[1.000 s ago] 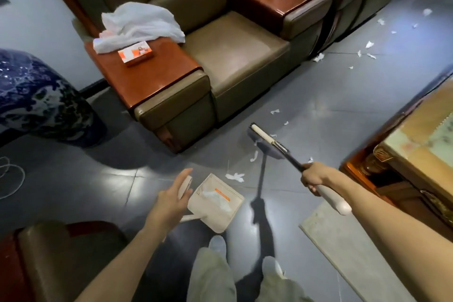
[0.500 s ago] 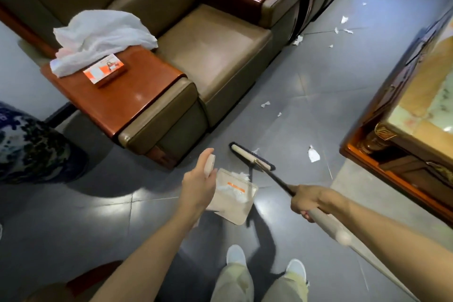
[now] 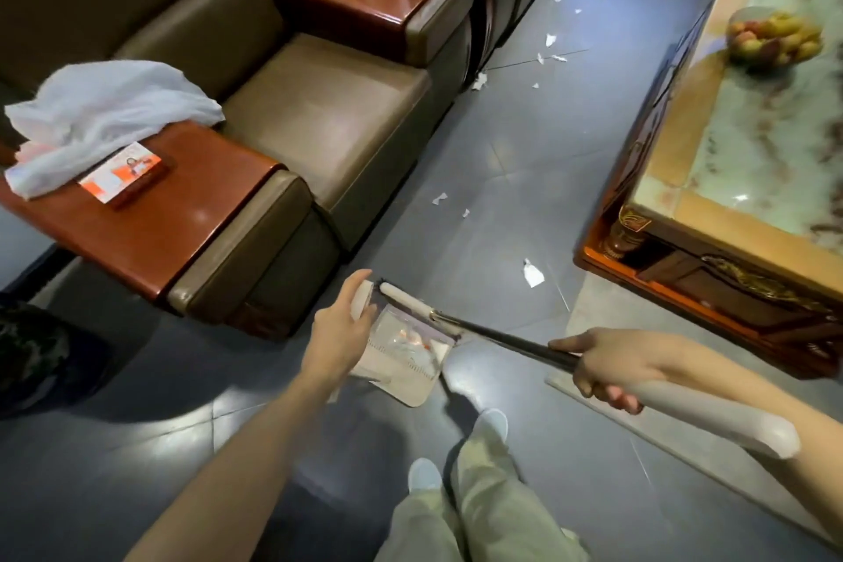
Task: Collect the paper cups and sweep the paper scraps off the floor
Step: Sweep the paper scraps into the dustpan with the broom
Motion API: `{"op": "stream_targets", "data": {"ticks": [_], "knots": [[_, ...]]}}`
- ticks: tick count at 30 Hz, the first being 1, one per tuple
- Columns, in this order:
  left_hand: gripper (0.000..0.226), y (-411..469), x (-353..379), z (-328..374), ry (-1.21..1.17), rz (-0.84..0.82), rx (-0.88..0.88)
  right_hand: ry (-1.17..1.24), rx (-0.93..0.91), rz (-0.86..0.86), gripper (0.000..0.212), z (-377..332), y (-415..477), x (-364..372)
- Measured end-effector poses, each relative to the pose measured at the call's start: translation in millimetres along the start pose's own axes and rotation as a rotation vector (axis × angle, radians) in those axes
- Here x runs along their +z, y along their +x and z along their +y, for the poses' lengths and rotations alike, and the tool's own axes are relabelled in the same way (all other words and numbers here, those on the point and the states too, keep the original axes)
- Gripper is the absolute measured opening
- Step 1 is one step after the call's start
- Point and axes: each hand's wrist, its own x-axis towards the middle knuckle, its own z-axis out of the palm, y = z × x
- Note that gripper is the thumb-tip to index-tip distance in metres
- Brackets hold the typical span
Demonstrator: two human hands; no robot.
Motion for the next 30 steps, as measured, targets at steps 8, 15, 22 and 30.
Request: {"op": "stream_targets", "data": {"ticks": [8, 15, 22, 30], "knots": [[0.045, 34, 30, 56, 0.075, -0.055, 0.13, 0.216, 0.02, 0.108, 0.033, 23, 13, -76], [0.044, 90, 68, 114, 0.186, -0.158, 0.207, 0.199, 0.011, 0.334, 0.054, 43, 59, -130], [0.046, 137, 105, 152, 0.227, -0.159, 0.191, 0.366, 0.091, 0.298, 0.034, 51, 122, -157], [0.045, 154, 105, 164, 0.249, -0.137, 0.193, 0.739, 0.105, -0.019, 0.017, 22, 122, -134]]}}
